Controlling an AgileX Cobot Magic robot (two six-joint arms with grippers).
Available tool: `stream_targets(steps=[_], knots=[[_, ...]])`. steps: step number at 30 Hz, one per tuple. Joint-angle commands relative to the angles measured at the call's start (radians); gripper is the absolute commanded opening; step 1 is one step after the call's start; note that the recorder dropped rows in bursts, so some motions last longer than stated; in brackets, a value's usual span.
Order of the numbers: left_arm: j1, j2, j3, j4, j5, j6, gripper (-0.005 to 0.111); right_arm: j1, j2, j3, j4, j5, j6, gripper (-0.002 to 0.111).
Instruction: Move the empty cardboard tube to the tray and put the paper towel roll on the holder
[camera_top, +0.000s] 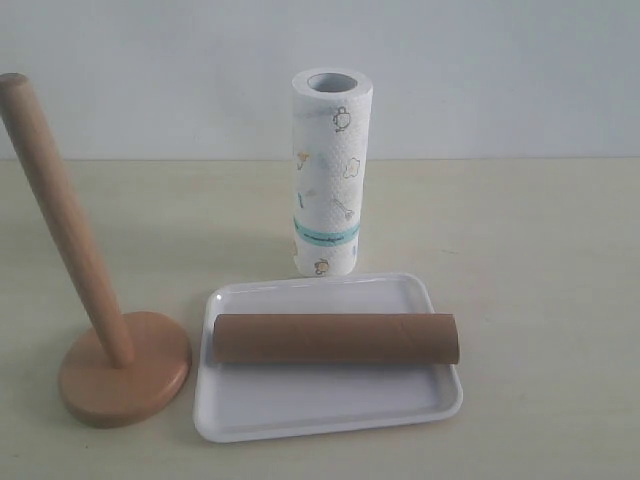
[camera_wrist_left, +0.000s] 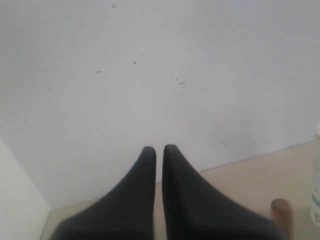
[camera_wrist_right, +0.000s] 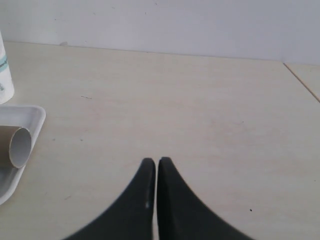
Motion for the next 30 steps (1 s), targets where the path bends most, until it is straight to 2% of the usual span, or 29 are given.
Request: stream_targets(steps=[1,5,8,11,14,17,20,27,30], knots=[[0.310,-0.021,0.078,-0.056,-0.122,-0.143,0.004,-0.003,-0.004,-0.001,0.001,-0.011,-0.005,0.001],[0.594,-0.084,0.224,-0.173,-0.410,-0.143,0.004,-0.003,-0.004,-0.001,0.001,-0.011,-0.005,0.001],[0.751,-0.167,0.372,-0.270,-0.587,-0.143,0.004,-0.003,-0.004,-0.001,0.001,-0.011,-0.005,0.001],[0.874,-0.264,0.532,-0.325,-0.701,-0.143,0.004,-0.003,-0.004,-0.001,0.001,-0.011,-0.005,0.001],[0.954,-0.365,0.695,-0.337,-0.776,-0.151,0.004,-0.003,-0.004,-0.001,0.001,-0.011,-0.005,0.001],[0.991,-0.437,0.832,-0.378,-0.794,-0.166,0.004,-0.003,-0.004,-0.001,0.001,-0.011,-0.005,0.001],[0.993,-0.484,0.915,-0.398,-0.806,-0.198,0.004,-0.003,-0.004,-0.001,0.001,-0.011,-0.005,0.001],[0.993,-0.511,0.958,-0.405,-0.824,-0.281,0.004,-0.003,-0.004,-0.001,0.001,-0.011,-0.005,0.001],[0.993,-0.511,0.964,-0.410,-0.826,-0.173,0.004,-0.003,-0.004,-0.001,0.001,-0.011,-0.005,0.001]])
